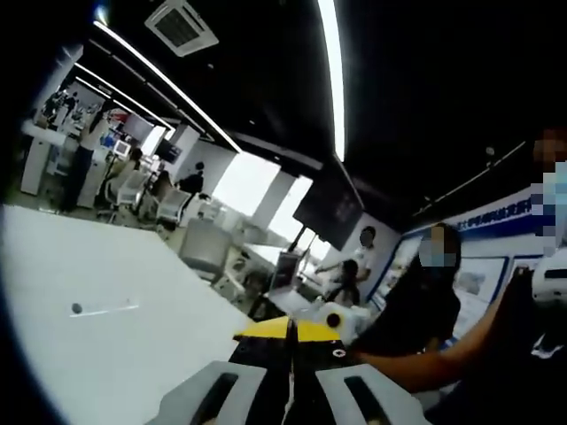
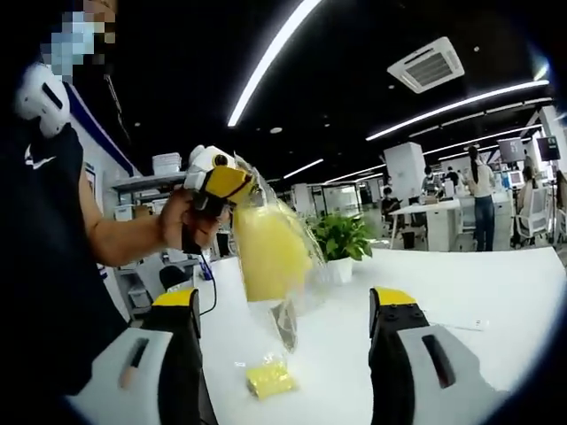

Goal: Compare the silicone blocks by pressing each to a similar depth, holding the contact briefly, and releasing to observe deformation and rebound differences across the visible hardness samples.

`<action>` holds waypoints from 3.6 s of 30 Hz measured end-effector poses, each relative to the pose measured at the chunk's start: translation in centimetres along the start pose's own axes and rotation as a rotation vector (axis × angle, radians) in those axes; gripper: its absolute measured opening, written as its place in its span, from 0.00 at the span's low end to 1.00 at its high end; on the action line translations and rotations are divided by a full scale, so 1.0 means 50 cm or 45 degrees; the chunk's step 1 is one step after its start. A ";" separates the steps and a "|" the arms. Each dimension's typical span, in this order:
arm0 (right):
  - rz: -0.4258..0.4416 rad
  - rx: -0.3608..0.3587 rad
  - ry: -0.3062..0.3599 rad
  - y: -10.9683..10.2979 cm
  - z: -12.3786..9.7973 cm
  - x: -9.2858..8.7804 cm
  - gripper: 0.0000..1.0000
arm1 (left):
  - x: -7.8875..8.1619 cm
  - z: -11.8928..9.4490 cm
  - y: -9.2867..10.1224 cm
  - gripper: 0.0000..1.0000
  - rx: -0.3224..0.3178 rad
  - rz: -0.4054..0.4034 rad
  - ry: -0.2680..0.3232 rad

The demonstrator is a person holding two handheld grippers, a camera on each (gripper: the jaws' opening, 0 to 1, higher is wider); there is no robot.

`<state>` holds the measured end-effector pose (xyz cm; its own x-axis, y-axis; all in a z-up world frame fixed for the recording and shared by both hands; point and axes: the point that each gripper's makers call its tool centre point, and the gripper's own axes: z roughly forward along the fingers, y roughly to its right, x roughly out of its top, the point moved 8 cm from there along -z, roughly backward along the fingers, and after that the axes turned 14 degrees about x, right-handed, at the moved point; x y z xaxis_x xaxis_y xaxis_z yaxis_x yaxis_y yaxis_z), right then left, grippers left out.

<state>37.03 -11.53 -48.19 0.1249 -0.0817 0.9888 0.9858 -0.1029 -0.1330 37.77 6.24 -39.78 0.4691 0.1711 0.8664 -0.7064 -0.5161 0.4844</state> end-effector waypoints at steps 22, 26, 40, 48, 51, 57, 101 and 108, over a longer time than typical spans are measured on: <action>-0.015 0.077 0.010 0.005 0.071 -0.014 0.47 | -0.028 -0.016 -0.027 0.00 -0.047 -0.049 -0.008; -0.007 0.103 0.003 0.007 0.078 -0.019 0.40 | -0.030 -0.015 -0.028 0.00 -0.053 -0.054 -0.006; 0.052 0.119 -0.022 0.010 0.080 -0.026 0.28 | -0.045 -0.021 -0.046 0.00 -0.007 -0.084 0.009; 0.138 0.140 -0.078 0.007 0.084 -0.020 0.16 | -0.049 -0.022 -0.057 0.00 0.015 -0.109 0.021; 0.199 0.125 -0.111 0.005 0.083 -0.022 0.13 | -0.053 -0.022 -0.058 0.00 0.032 -0.077 0.026; 0.234 0.130 -0.165 -0.003 0.081 -0.011 0.09 | -0.054 -0.027 -0.055 0.00 0.019 -0.031 0.036; 0.195 0.163 -0.304 -0.029 0.093 -0.012 0.01 | -0.070 -0.047 -0.046 0.00 0.000 0.260 -0.001; 0.273 0.155 -0.307 -0.029 0.092 -0.012 0.00 | -0.076 -0.045 -0.045 0.00 0.018 0.244 -0.002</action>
<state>36.03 -6.78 -48.28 0.3397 0.1492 0.9286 0.9385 0.0116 -0.3451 36.39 8.66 -43.88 0.3275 0.0676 0.9424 -0.7754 -0.5507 0.3090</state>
